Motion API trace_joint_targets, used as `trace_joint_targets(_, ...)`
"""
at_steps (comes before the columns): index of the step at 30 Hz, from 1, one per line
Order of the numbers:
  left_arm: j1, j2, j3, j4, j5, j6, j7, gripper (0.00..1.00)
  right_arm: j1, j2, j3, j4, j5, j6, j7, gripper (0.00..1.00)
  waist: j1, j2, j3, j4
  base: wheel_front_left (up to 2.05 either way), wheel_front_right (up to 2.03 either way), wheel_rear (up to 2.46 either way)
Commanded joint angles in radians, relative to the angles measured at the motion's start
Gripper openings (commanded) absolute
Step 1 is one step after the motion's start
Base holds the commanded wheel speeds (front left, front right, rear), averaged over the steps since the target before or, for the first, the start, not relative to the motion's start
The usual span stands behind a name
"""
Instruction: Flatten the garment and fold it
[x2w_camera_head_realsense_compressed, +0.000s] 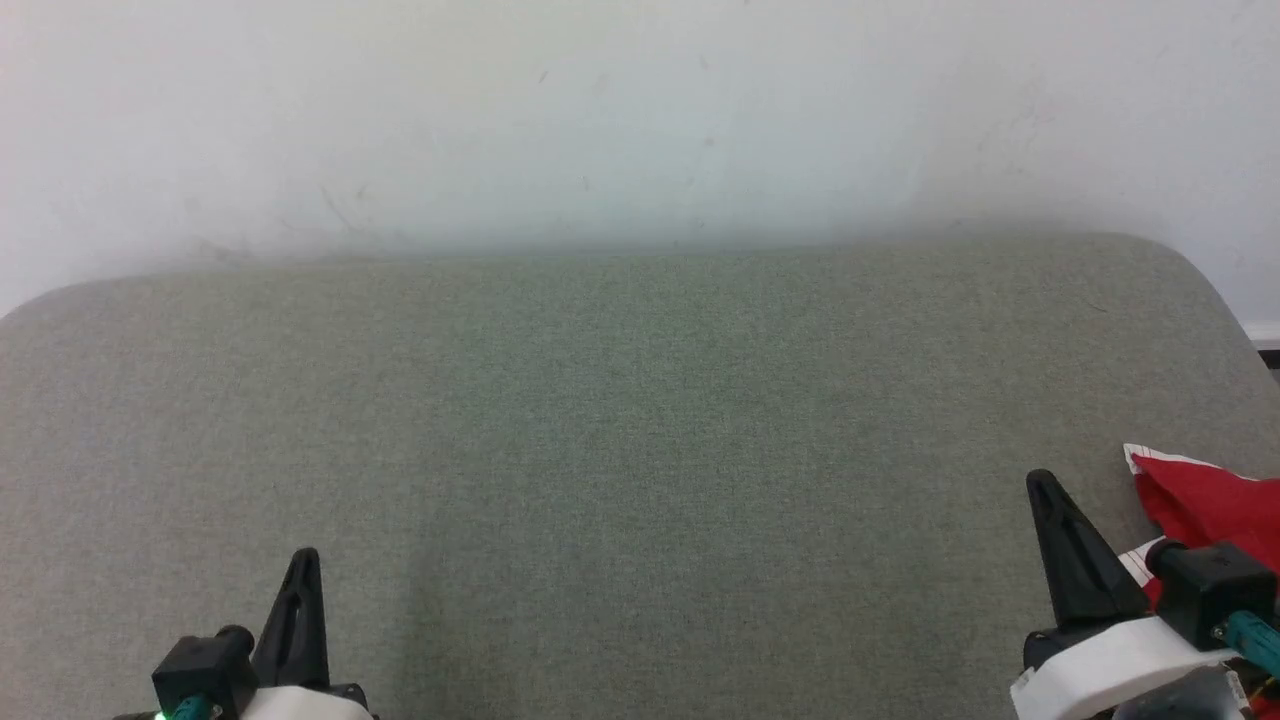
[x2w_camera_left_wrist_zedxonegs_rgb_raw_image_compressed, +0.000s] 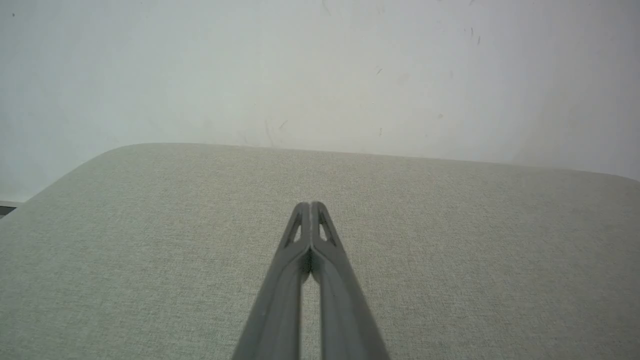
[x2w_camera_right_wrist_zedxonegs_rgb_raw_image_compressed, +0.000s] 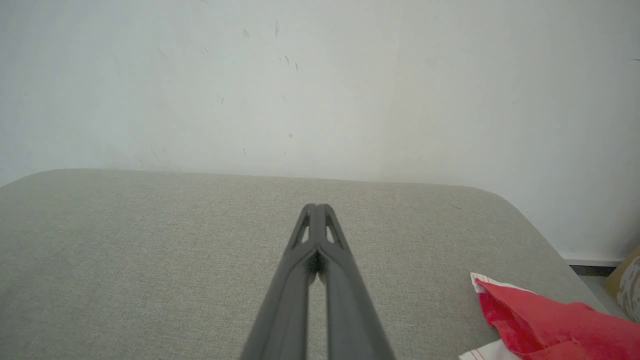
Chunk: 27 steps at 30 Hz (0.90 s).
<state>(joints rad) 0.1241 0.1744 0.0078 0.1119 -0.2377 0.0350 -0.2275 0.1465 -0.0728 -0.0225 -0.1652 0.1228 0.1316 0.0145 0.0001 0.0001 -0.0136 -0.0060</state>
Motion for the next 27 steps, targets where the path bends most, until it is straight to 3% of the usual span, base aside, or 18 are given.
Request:
trace_joint_targets(1, -0.015, -0.005, 0.000, -0.007, 0.011, -0.005, 0.006, 0.00, -0.017, 0.003, 0.002, 0.005, -0.007, 0.000, -0.002, 0.00, 0.0000, -0.0001, 0.000, 0.000, 0.00, 0.00, 0.00)
trace_joint_targets(27, -0.041, -0.034, -0.002, -0.032, 0.065, -0.012, 0.059, 0.00, -0.048, 0.008, 0.007, 0.043, -0.035, 0.000, -0.005, 0.00, -0.0001, -0.0001, 0.003, 0.001, 0.00, 0.00, 0.00)
